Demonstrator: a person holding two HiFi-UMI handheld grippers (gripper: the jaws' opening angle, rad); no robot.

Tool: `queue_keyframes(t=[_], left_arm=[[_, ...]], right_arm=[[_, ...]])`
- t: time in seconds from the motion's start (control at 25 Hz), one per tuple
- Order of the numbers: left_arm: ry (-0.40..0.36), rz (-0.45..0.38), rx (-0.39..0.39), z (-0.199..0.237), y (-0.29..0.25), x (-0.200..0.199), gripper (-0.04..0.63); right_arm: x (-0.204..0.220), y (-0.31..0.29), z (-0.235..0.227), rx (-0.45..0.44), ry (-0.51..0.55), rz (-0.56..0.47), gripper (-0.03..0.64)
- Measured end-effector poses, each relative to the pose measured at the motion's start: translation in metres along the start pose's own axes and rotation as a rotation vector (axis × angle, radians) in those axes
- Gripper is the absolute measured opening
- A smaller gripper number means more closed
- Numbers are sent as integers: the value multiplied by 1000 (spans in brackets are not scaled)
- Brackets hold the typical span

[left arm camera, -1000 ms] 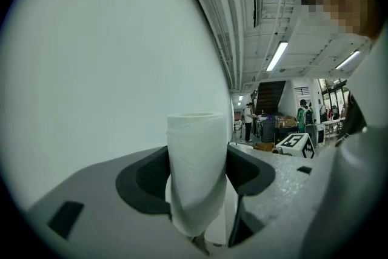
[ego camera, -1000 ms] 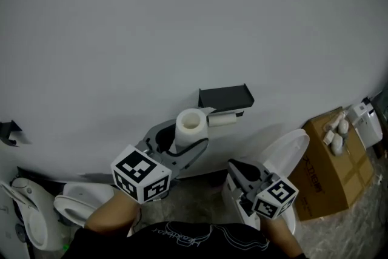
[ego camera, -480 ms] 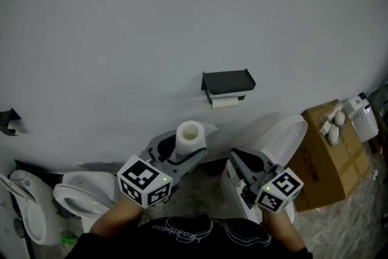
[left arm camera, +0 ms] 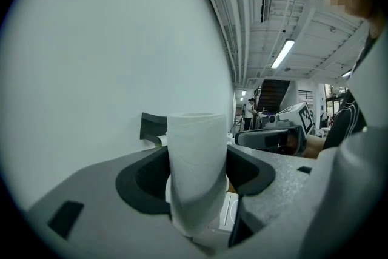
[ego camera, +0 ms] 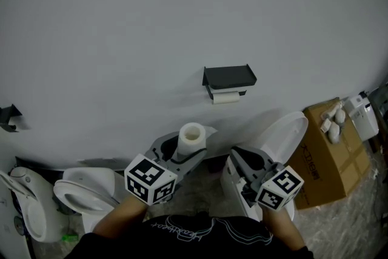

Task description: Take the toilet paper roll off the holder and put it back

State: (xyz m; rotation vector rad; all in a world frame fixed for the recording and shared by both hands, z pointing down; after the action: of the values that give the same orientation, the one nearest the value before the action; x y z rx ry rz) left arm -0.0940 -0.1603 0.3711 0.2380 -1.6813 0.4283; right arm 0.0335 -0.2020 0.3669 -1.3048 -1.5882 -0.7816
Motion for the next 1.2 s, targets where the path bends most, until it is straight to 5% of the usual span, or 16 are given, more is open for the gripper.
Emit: queue_keyframes(t=[0.88, 1.2], left_arm=[[4, -28, -42, 27, -28, -34, 278], [-64, -46, -73, 48, -54, -69, 278]], right_arm=[[-13, -6, -35, -11, -14, -1, 3], [-29, -9, -57, -20, 1, 3, 3]])
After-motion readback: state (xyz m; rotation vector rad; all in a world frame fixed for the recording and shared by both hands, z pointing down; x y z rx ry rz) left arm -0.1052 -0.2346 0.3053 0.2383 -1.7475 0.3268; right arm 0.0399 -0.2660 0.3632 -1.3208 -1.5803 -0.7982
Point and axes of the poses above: the fingertips, and each gripper's own axes: y backward along the fingers, z to its left, x out of its underside, the point moved 3 cm from there along y, backward along the fingers, and after that the axes turned 13 degrees about -y, right-handed, at the moved point
